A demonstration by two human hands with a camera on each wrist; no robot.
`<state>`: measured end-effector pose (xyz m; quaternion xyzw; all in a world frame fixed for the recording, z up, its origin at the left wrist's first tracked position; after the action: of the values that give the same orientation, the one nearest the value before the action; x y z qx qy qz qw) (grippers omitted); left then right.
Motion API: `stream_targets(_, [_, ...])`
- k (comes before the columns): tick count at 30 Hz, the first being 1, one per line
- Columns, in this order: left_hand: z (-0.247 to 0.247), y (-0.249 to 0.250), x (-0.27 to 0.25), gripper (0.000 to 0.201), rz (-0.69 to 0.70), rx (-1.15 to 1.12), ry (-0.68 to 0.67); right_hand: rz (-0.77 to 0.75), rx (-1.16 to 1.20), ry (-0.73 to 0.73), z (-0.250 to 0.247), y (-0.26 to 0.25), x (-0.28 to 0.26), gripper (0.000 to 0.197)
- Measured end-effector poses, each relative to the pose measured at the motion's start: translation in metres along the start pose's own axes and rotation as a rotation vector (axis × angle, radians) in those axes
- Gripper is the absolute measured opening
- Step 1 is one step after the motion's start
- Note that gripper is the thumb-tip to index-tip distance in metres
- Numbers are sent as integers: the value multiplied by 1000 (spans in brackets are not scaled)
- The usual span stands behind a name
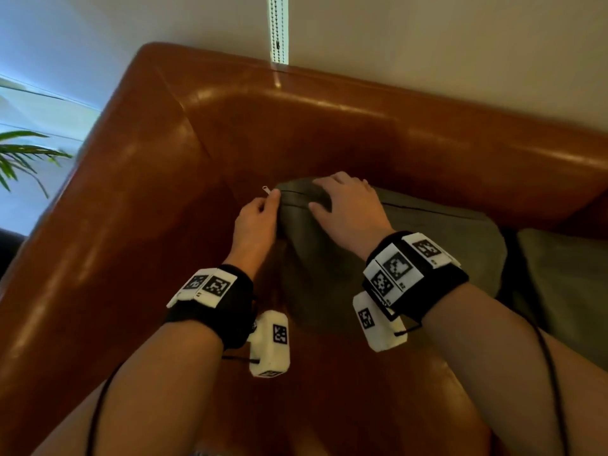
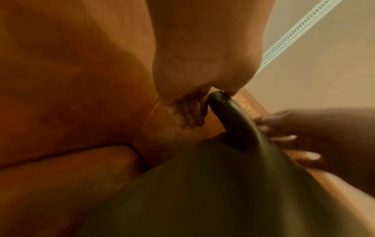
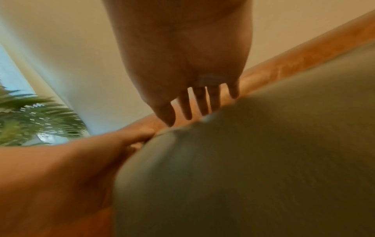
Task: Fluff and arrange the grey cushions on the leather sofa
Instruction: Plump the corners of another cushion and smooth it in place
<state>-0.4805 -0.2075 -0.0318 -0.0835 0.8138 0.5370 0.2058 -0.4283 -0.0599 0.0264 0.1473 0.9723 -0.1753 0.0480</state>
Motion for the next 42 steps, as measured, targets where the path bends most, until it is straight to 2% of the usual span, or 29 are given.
stream_targets(4, [6, -5, 10, 20, 19, -35, 5, 27, -30, -6, 13, 15, -3, 49])
stream_targets(9, [-7, -5, 14, 19, 206, 116, 95, -7, 0, 45, 16, 18, -15, 46])
stream_targets(13, [-12, -3, 11, 15, 178, 201, 190, 10, 20, 110, 9, 32, -28, 45])
stream_targets(16, [-14, 8, 1, 27, 202, 298, 308, 133, 59, 237, -7, 62, -51, 45])
stream_targets(18, [-11, 28, -12, 37, 320, 481, 394, 251, 110, 390, -22, 92, -75, 42])
stream_targets(19, [-4, 41, -21, 38, 408, 546, 393, 319, 142, 471, -29, 110, -89, 40])
stream_targets(22, [37, 75, -48, 30, 685, 618, 210, 533, 273, 699, -44, 176, -125, 30])
stream_targets(24, [79, 91, -66, 22, 834, 638, 5, 710, 424, 754, -44, 220, -144, 25])
stream_targets(26, [126, 101, -85, 19, 955, 677, -211, 776, 548, 618, -36, 249, -150, 21])
stream_targets(28, [171, 108, -99, 21, 1016, 722, -390, 684, 510, 448, -29, 258, -145, 21])
stream_targets(31, [230, 120, -111, 25, 1021, 794, -552, 568, 355, 347, -24, 252, -140, 22])
stream_targets(35, [281, 124, -104, 31, 908, 1085, -581, 481, 332, 304, -7, 239, -143, 17])
stream_targets(38, [287, 123, -94, 17, 770, 1112, -620, 489, 406, 276, -10, 241, -142, 18])
stream_targets(42, [273, 124, -92, 17, 714, 1057, -615, 541, 429, 306, -22, 247, -129, 19])
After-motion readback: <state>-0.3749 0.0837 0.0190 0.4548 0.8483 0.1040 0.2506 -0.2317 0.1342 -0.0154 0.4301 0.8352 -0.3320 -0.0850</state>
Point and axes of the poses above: each hand's wrist, its own x-axis towards the middle knuckle, its own z-axis out of the palm, y = z × x, the point moved 4 cm from there along x, towards the middle knuckle, and after that the axes turned 5 degrees about y, right-handed, at the moved point
